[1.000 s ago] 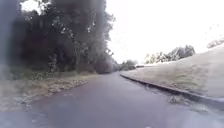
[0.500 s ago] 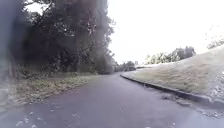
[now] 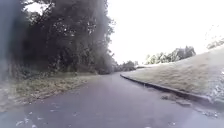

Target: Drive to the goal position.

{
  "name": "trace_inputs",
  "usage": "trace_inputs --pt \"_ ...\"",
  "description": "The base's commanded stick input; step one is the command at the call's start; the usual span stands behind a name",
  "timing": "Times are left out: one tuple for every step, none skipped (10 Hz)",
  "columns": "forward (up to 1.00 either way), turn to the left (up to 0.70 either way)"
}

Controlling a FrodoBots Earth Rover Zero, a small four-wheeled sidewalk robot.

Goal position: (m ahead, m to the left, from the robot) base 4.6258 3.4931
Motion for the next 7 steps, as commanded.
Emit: trace_inputs --pt "0.0 -1.0" --pt "0.0 -1.0" --pt "0.0 -1.0" --pt "0.0 -1.0" --pt "0.0 -1.0" --pt "0.0 -1.0" --pt "0.0 -1.0"
